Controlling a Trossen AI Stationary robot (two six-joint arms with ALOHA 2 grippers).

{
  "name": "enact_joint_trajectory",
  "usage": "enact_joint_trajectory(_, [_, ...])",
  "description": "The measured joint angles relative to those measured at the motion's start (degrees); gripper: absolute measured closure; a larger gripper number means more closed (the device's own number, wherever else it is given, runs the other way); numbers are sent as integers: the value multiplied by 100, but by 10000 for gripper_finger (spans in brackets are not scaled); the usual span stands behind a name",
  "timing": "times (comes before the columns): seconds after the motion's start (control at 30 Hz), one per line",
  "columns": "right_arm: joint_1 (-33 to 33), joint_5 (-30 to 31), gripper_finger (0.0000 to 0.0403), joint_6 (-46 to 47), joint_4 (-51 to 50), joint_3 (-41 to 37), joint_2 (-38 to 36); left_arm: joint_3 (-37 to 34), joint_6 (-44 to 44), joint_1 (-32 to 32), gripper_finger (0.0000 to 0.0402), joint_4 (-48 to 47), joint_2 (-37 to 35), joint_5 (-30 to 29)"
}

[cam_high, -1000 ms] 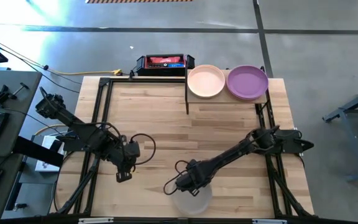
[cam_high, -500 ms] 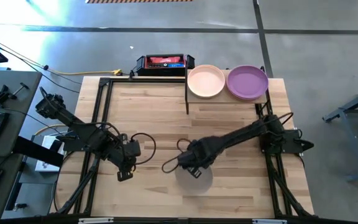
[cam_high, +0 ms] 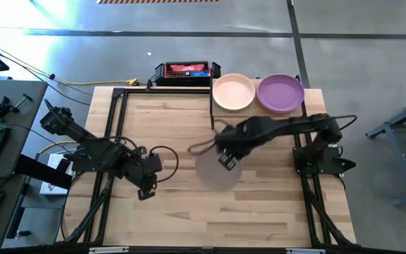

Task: Place and stack plates onto a shelf
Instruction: Stack the gray plate on top of the beige plate on the shelf

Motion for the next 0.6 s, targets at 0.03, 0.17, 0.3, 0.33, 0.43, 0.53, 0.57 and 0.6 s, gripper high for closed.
enact_joint_trajectory(0.03, [-119, 1, 403, -90, -5, 0, -120, 0, 0, 29, 284, 0, 0, -51])
enact_joint_trajectory(0.17, [-706, 36, 403, -454, -7, 0, -534, -1, 145, 174, 284, 0, 0, -198])
enact_joint_trajectory(0.3, [-1464, 27, 403, -932, 2, 0, -926, 0, 199, 349, 284, 0, 0, -200])
enact_joint_trajectory(0.33, [-1670, 6, 403, -1052, 12, 0, -1005, 0, 199, 390, 284, 0, 1, -200])
enact_joint_trajectory(0.43, [-2326, -115, 403, -1425, 100, 0, -1228, 0, 264, 518, 284, 0, 2, -202])
enact_joint_trajectory(0.53, [-3004, -451, 403, -1830, 242, 0, -1368, 0, 360, 660, 284, 2, 2, -202])
enact_joint_trajectory(0.57, [-3227, -565, 403, -1952, 305, 0, -1384, 0, 390, 715, 284, 2, 2, -202])
enact_joint_trajectory(0.6, [-3442, -683, 403, -2074, 384, 0, -1390, -1, 399, 769, 284, 2, 2, -201])
